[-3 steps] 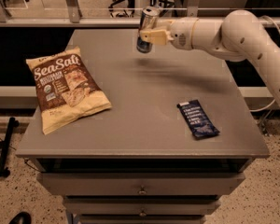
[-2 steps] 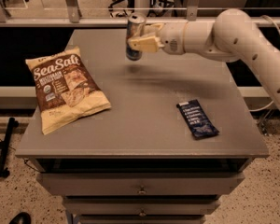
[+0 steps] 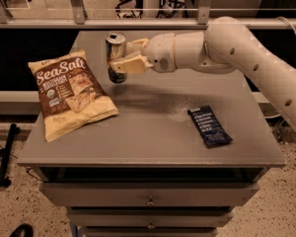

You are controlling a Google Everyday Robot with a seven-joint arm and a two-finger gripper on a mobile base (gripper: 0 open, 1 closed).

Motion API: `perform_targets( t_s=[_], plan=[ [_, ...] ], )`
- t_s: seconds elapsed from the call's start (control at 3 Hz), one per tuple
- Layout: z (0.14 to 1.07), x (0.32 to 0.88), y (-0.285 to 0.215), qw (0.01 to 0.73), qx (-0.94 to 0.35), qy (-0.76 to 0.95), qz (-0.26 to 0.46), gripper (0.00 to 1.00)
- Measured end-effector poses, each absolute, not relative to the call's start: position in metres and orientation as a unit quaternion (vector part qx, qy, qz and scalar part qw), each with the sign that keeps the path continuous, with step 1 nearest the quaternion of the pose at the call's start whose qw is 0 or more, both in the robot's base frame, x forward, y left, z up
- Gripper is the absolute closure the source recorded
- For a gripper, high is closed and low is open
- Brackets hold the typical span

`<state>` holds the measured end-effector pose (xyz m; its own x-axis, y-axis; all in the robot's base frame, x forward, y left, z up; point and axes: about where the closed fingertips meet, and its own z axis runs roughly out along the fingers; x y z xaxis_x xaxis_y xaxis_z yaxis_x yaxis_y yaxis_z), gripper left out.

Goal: Move redbull can near brown chip bag

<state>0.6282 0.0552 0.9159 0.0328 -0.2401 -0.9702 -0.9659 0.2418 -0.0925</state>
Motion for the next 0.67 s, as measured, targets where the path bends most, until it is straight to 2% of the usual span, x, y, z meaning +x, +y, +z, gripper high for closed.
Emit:
perform_targets(
  t_s=[0.67],
  plan=[
    [0.890,0.602,0.081,0.451,-0.513,0.606,0.408,1.00]
  ],
)
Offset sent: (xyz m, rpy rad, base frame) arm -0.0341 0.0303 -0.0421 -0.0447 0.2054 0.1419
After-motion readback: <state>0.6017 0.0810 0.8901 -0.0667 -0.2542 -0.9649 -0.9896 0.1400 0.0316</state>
